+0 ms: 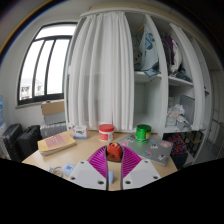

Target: Unplug charger

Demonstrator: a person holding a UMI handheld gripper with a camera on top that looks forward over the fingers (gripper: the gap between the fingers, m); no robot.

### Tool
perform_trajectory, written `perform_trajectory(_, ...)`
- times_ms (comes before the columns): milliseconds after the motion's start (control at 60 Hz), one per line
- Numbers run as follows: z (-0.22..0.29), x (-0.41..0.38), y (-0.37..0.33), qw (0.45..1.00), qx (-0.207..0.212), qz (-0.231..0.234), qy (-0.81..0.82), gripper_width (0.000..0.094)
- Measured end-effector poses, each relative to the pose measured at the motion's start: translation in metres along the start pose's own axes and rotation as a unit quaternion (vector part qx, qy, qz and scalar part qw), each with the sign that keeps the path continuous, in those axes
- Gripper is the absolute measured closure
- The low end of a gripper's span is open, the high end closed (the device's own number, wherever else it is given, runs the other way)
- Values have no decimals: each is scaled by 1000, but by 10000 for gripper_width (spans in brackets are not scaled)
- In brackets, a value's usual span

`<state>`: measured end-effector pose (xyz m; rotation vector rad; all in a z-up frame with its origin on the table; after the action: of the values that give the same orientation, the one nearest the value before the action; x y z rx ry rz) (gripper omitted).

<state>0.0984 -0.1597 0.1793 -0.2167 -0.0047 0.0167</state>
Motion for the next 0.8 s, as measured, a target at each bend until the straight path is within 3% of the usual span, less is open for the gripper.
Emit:
perform_trajectory(117, -62, 22, 12, 996, -83, 0, 17, 777)
perform_trajectory(217, -92, 32, 20, 992, -121, -5, 17, 778)
perform_trajectory(450, -115, 42, 40, 985, -171, -14, 16, 704)
perform_trajectory(617, -113, 44, 44, 984, -174, -9, 29, 610)
perform_trajectory(667, -111, 44, 43, 985, -171, -2, 30, 502)
perform_trajectory(800, -105, 50, 29, 988, -150, 7, 20, 83)
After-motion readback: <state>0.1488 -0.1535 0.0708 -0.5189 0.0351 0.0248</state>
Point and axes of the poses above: the point between the fingertips, and its own axes, seen from behind it with the camera up: x to the right, z up, y forward, the way the camera looks, the point moved 10 cm from there along -y, backward, against the way the camera looks, and after that the axes turned 1 degree about -x, right-handed, at the moved point
